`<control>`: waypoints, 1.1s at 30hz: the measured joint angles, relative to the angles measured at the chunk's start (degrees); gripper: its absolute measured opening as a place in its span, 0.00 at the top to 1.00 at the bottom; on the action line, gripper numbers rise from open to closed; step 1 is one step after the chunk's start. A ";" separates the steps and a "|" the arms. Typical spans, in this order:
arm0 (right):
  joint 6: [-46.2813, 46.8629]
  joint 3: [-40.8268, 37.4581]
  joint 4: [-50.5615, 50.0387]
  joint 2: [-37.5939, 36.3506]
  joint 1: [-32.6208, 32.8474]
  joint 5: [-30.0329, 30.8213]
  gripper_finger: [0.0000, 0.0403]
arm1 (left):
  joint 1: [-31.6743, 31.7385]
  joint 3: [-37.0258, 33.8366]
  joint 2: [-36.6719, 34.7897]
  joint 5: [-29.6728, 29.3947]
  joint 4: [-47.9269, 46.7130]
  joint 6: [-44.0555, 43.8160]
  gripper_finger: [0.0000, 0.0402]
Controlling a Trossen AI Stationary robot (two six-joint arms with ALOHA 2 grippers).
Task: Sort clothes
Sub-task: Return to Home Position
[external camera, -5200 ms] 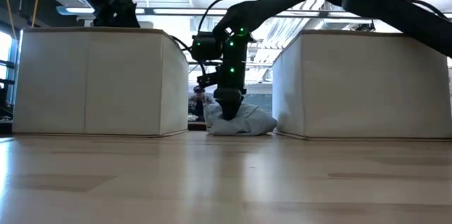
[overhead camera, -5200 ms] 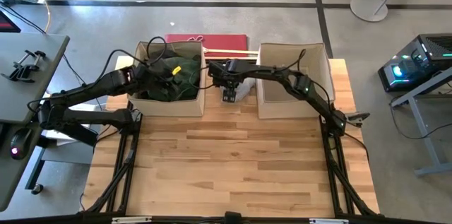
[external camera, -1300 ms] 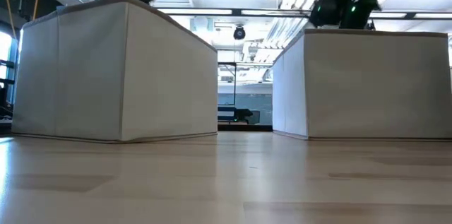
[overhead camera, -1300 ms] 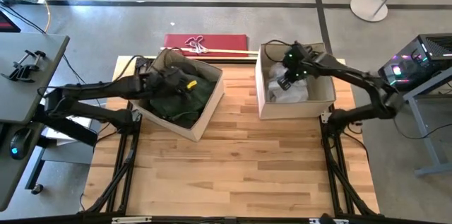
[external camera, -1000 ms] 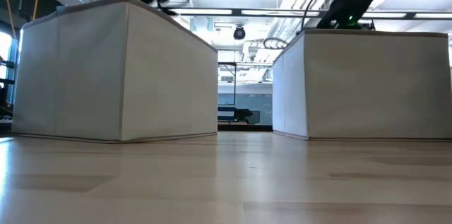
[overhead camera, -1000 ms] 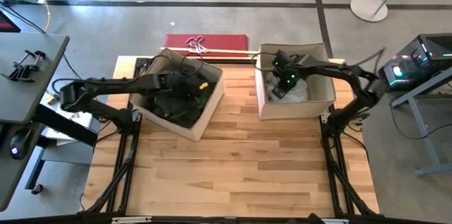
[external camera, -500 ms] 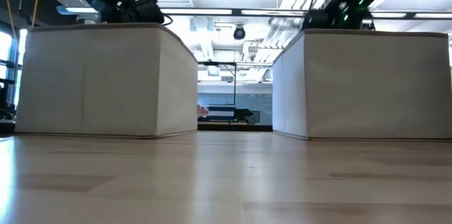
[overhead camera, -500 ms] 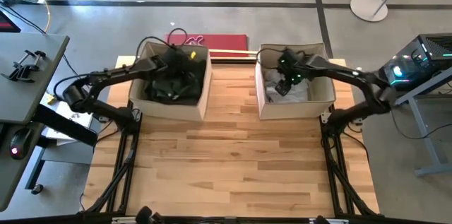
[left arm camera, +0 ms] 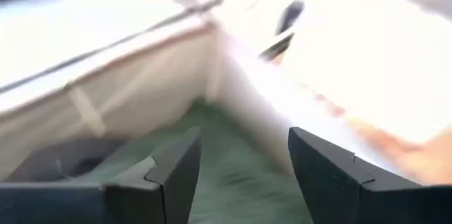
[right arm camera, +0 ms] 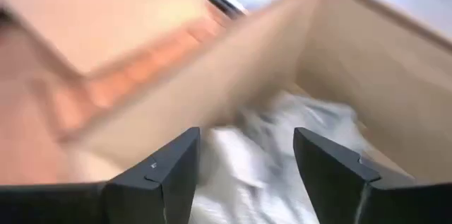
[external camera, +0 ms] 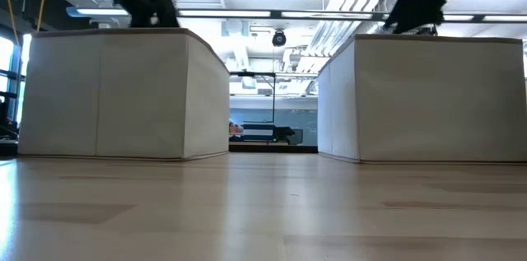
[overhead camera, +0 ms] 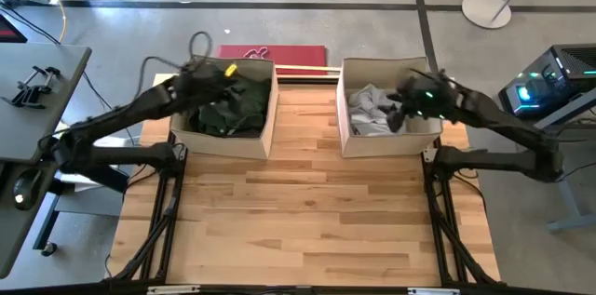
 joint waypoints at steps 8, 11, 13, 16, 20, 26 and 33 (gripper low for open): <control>0.47 0.00 4.54 -8.18 22.41 -0.70 0.46 | -20.70 0.07 -10.37 10.41 5.04 13.90 0.49; 3.35 0.00 5.04 -7.89 30.60 1.23 0.46 | -30.82 0.07 -10.94 3.57 6.55 12.90 0.49; 4.58 0.00 4.17 -7.47 35.78 2.59 0.46 | -37.40 0.07 -10.85 0.14 7.18 11.64 0.49; 7.04 0.00 -0.39 -7.71 42.93 8.14 0.46 | -46.25 -1.27 -10.85 -1.88 8.77 11.63 0.49; 14.05 -0.07 -8.77 -10.00 51.24 23.96 0.46 | -52.30 -10.26 -14.00 -10.77 14.31 9.59 0.49; 18.38 -4.34 -1.79 -16.39 58.80 29.18 0.46 | -50.41 -22.00 -24.56 -13.08 24.04 5.41 0.53; 10.90 -29.26 40.35 -21.77 60.95 21.52 0.46 | -42.07 -23.93 -32.11 -5.05 26.10 6.61 0.69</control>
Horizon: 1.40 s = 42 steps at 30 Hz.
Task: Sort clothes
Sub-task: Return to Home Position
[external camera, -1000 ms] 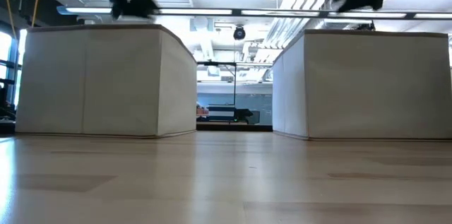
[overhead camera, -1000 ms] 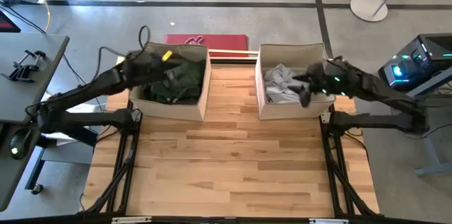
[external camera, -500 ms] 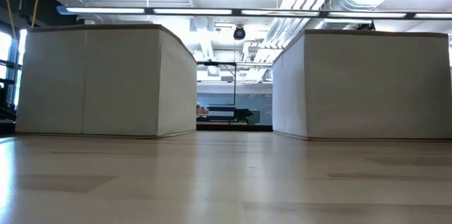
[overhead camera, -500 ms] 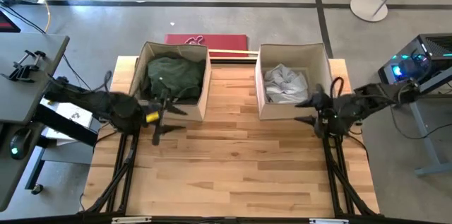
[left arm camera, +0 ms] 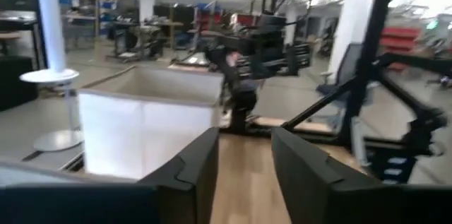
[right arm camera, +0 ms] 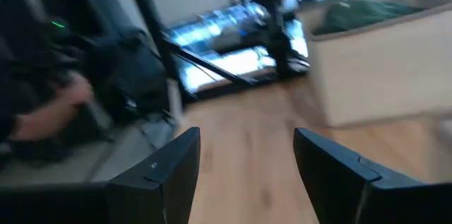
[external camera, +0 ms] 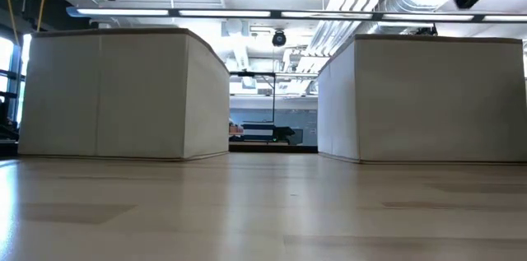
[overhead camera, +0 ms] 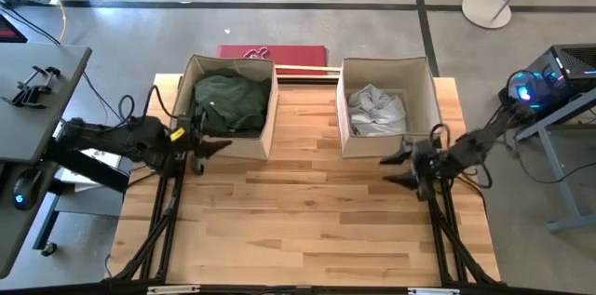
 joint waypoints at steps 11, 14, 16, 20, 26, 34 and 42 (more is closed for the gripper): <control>-4.35 -17.56 26.61 -1.78 -0.06 1.76 0.46 | 15.35 -0.03 -5.20 2.16 -7.31 5.95 0.93; -4.22 -18.74 26.62 -3.95 -0.08 3.59 0.46 | 20.58 -0.03 -8.33 2.39 -9.11 6.86 0.99; -4.15 -18.82 26.66 -5.17 -0.07 3.57 0.46 | 23.45 -0.03 -9.49 5.96 -9.49 5.61 0.99; -4.00 -18.82 26.74 -6.86 -0.07 3.61 0.46 | 25.35 -0.01 -9.51 21.02 -9.53 -2.78 1.00; -4.19 -18.82 26.62 -6.93 -0.07 4.30 0.46 | 17.96 -3.70 -4.11 20.71 -11.95 -11.58 1.00; -5.00 -18.82 26.59 -6.91 -0.07 5.06 0.46 | 10.76 -6.89 7.41 8.05 -13.17 -12.00 1.00; -5.13 -18.82 25.68 -6.93 -0.07 6.76 0.46 | 19.65 -7.38 9.76 -0.73 -9.20 -1.80 1.00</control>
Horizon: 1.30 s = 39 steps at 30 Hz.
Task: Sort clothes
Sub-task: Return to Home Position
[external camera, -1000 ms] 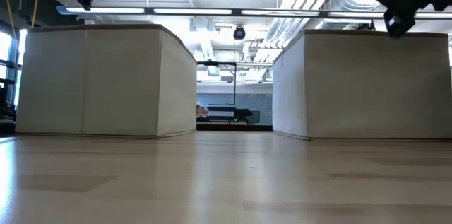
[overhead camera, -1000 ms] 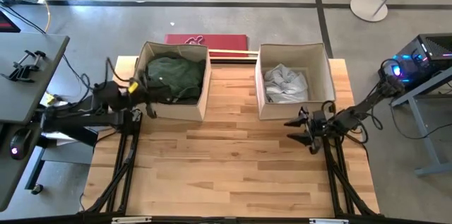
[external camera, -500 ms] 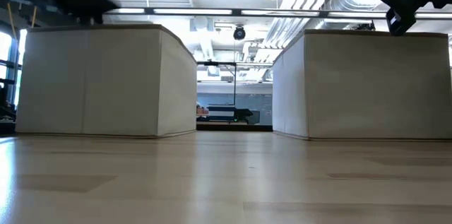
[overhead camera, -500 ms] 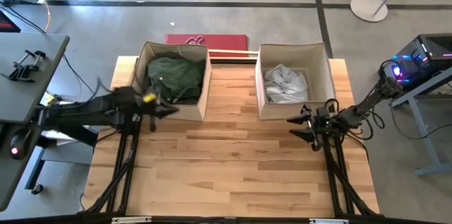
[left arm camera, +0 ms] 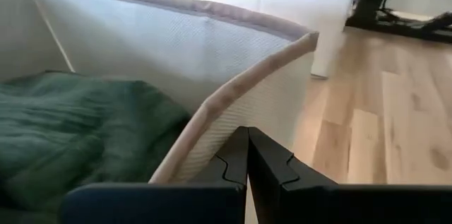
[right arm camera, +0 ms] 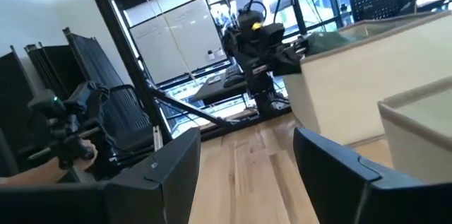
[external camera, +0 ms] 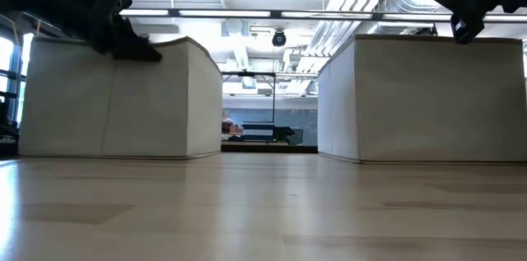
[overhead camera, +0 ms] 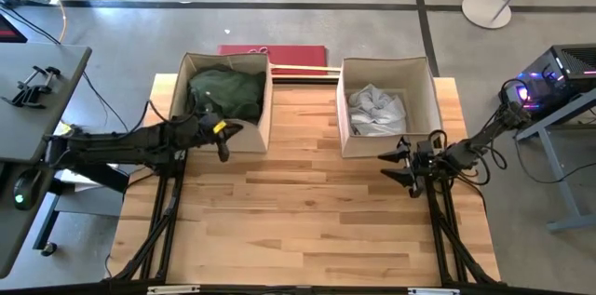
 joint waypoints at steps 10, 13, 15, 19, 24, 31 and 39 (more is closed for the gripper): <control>3.59 0.00 -6.15 -0.27 0.11 -0.97 0.46 | -6.83 8.38 -2.30 17.41 2.58 -9.41 1.00; 6.64 0.00 -8.90 -0.33 0.11 -3.45 0.46 | -16.02 8.78 -2.41 17.83 4.77 -15.84 1.00; 8.09 0.00 -9.73 -0.33 0.13 -4.91 0.47 | -24.26 8.84 -1.81 13.21 5.38 -18.22 1.00; 7.31 0.00 -9.79 -0.33 0.13 -8.25 0.53 | -38.40 5.27 -0.37 1.96 7.61 -22.88 1.00; 5.19 0.00 -10.79 -0.33 0.14 -11.17 0.72 | -44.94 -7.09 0.59 -5.97 29.81 -26.73 1.00; 4.15 -0.06 -13.27 -0.73 0.11 -11.45 0.97 | -38.79 -17.22 0.92 -6.92 44.90 -18.85 1.00; 9.46 -6.73 -9.15 -5.39 -0.11 -7.13 0.99 | -22.57 -17.15 0.24 8.01 43.18 -7.75 1.00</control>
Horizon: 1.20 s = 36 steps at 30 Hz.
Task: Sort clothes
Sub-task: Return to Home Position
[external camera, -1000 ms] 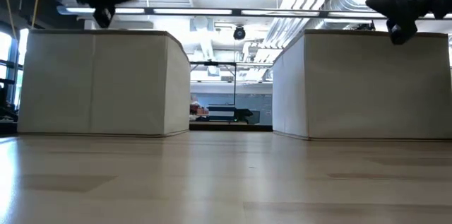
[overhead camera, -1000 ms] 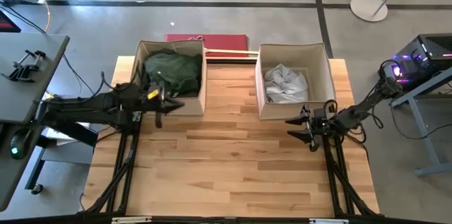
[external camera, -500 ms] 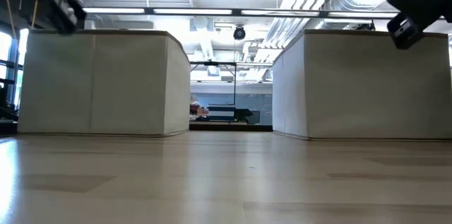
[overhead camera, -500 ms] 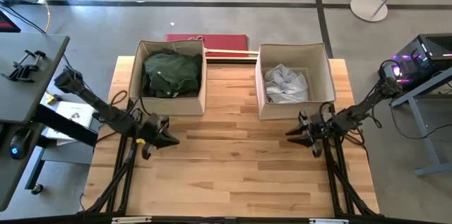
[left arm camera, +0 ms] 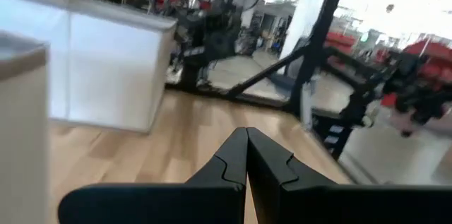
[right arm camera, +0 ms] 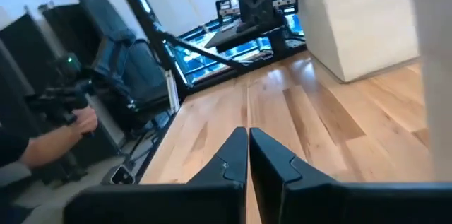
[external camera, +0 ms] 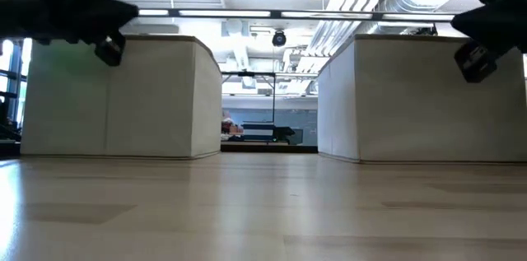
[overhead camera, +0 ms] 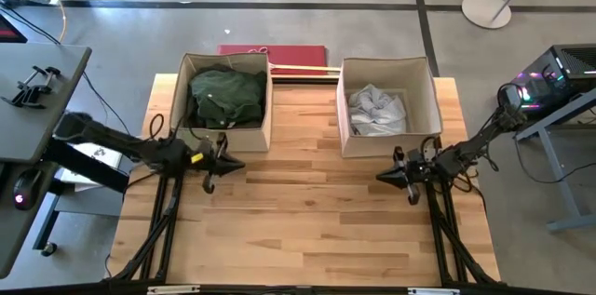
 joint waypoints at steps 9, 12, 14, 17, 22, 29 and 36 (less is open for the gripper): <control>-6.94 -0.02 0.44 -3.37 -0.02 1.99 1.00 | 12.83 -0.02 -10.21 15.45 -9.82 5.98 1.00; -7.32 -0.02 -1.65 -4.03 -0.04 2.42 1.00 | 15.86 -0.02 -15.16 16.00 -16.90 7.48 1.00; -8.26 -0.02 -3.08 -4.05 -0.04 3.30 1.00 | 17.24 -0.02 -18.27 16.15 -21.66 9.87 1.00; -11.79 -0.02 -3.82 -4.03 -0.04 4.85 1.00 | 18.39 -0.02 -21.88 17.46 -26.90 13.18 1.00; -17.10 -0.02 -3.32 -4.03 -0.02 10.78 1.00 | 18.88 0.02 -24.37 17.36 -32.80 14.67 1.00; -19.88 -0.04 -5.89 -3.90 0.00 24.63 1.00 | 18.81 0.02 -23.50 15.00 -34.43 19.13 1.00; -20.74 -0.07 -5.89 -3.90 0.00 21.64 1.00 | 18.81 0.02 -23.50 14.91 -34.30 18.22 1.00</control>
